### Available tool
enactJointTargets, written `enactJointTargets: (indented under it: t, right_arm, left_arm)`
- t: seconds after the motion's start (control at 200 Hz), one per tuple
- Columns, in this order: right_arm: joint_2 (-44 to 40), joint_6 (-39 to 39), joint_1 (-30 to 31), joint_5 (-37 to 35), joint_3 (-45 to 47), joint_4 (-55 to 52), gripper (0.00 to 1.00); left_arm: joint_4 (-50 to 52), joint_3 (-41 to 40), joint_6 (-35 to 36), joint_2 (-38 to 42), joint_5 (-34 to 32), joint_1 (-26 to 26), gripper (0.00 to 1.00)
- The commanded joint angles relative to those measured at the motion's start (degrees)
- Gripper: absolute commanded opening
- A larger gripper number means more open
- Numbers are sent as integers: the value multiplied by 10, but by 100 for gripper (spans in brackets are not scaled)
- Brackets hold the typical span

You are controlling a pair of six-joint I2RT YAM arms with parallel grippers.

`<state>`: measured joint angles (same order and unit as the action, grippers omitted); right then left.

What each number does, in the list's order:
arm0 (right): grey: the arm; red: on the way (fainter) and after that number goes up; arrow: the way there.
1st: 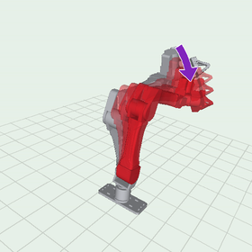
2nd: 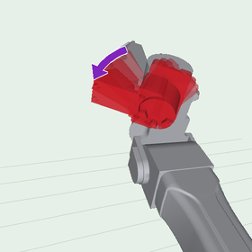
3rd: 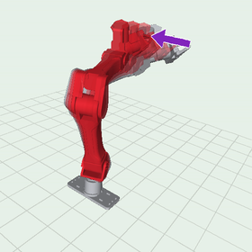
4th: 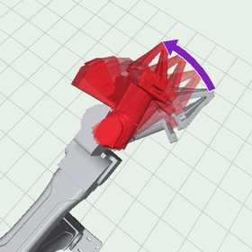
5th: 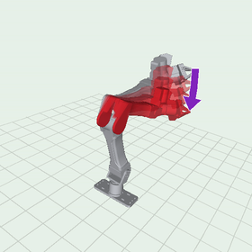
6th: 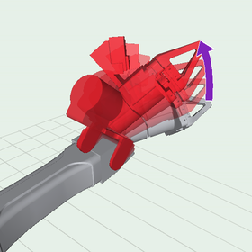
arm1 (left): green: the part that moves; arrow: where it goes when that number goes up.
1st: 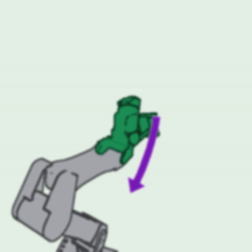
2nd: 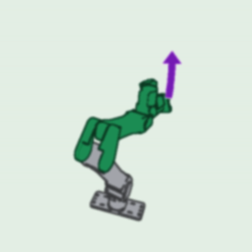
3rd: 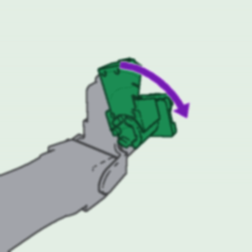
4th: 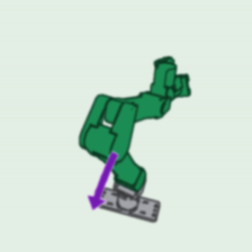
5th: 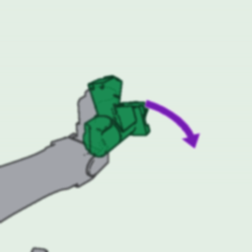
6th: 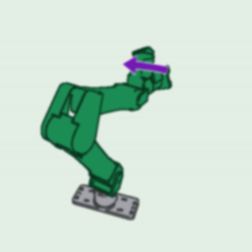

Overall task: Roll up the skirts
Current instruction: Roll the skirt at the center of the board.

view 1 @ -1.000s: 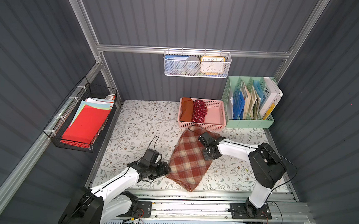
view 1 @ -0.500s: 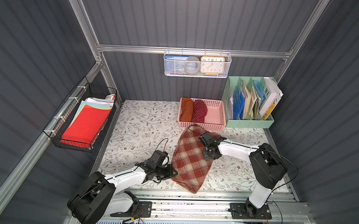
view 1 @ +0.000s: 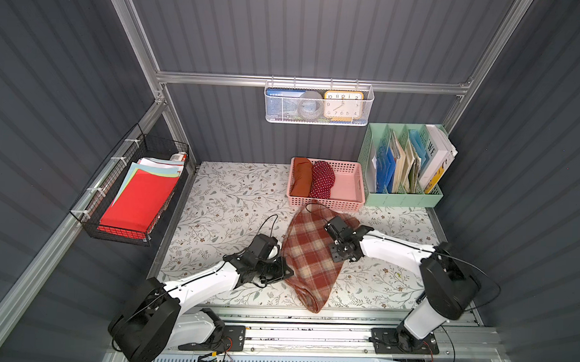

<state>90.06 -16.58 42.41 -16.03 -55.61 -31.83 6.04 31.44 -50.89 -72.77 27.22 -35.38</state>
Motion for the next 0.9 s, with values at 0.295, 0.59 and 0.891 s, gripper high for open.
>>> enactJointTargets:
  t: [0.295, 0.59, 0.891]
  right_arm:
    - [-232, -8, 278, -66, 115, 38, 81]
    - [-166, 13, 323, -9, 102, 105, 92]
    - [-59, 8, 330, -83, 70, 104, 93]
  left_arm:
    - [-32, 69, -39, -70, 143, 29, 0]
    - [-14, 80, -29, -79, 151, 46, 0]
    - [-17, 74, -35, -73, 148, 47, 0]
